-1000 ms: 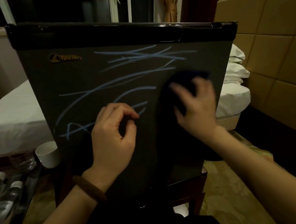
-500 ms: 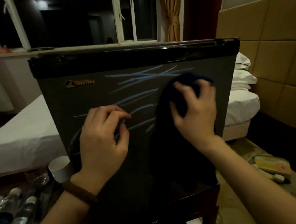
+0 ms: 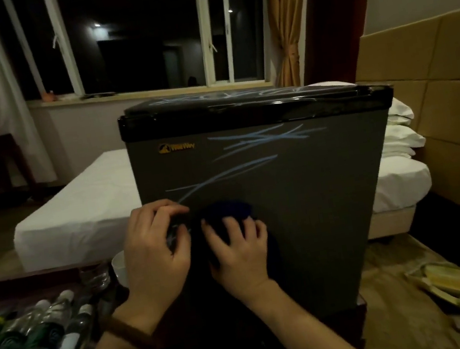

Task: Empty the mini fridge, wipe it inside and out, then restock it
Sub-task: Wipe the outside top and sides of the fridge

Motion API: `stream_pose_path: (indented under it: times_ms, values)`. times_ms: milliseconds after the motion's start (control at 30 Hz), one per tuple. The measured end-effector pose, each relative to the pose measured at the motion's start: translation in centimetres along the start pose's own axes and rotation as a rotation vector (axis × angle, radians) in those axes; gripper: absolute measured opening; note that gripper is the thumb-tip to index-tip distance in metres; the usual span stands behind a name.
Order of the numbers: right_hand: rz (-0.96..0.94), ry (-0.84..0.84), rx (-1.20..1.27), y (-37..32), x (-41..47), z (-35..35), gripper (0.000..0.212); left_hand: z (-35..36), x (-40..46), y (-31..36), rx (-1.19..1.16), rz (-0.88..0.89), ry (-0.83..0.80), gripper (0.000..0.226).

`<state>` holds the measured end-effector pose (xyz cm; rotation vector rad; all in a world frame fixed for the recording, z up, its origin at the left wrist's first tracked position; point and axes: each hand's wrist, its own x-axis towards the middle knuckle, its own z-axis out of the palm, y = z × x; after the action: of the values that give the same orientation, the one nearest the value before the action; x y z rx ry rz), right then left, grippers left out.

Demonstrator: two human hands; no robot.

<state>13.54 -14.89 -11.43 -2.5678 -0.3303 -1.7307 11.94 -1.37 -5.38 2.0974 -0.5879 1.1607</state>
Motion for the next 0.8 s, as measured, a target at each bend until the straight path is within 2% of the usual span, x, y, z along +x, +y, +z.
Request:
stream_pose_path:
  times_ms: [67, 100, 167, 267, 333, 400, 567, 633, 700, 800]
  values:
    - [-0.126, -0.017, -0.002, 1.3, 0.0, -0.2, 0.072, 0.0, -0.1, -0.6, -0.006, -0.039, 0.009, 0.027]
    - [-0.11, -0.009, -0.018, 2.5, 0.2, -0.5, 0.073, 0.0, -0.1, -1.0, -0.007, -0.04, 0.012, 0.027]
    - [0.099, 0.051, -0.041, 5.3, 1.1, -1.3, 0.066, -0.1, 0.0, -1.6, -0.009, -0.044, 0.027, 0.026]
    - [0.567, 0.171, 0.015, 7.6, 3.5, -2.7, 0.045, -0.2, -0.3, -2.7, -0.004, -0.068, 0.059, 0.026]
    - [0.743, 0.189, 0.045, 6.3, 4.3, -2.6, 0.045, 0.1, -1.0, -3.4, -0.03, -0.089, 0.08, 0.025]
    - [0.655, 0.174, 0.002, 3.8, 3.7, -1.5, 0.046, 0.6, -1.9, -3.9, -0.067, -0.113, 0.102, 0.025]
    - [-0.06, -0.068, -0.04, -1.5, -2.5, 1.6, 0.076, 1.1, -3.5, -4.7, -0.08, -0.177, 0.151, 0.023]
    - [-0.216, -0.13, -0.024, -1.4, -3.8, 1.8, 0.077, 0.8, -3.6, -5.1, -0.089, -0.209, 0.168, 0.022]
    - [-0.222, -0.147, 0.013, -0.8, -3.6, 1.4, 0.073, 0.4, -3.7, -5.6, -0.085, -0.24, 0.188, 0.019]
    - [-0.021, -0.043, 0.092, -1.5, -0.1, 0.2, 0.054, -0.3, -3.6, -6.3, -0.115, -0.25, 0.187, 0.019]
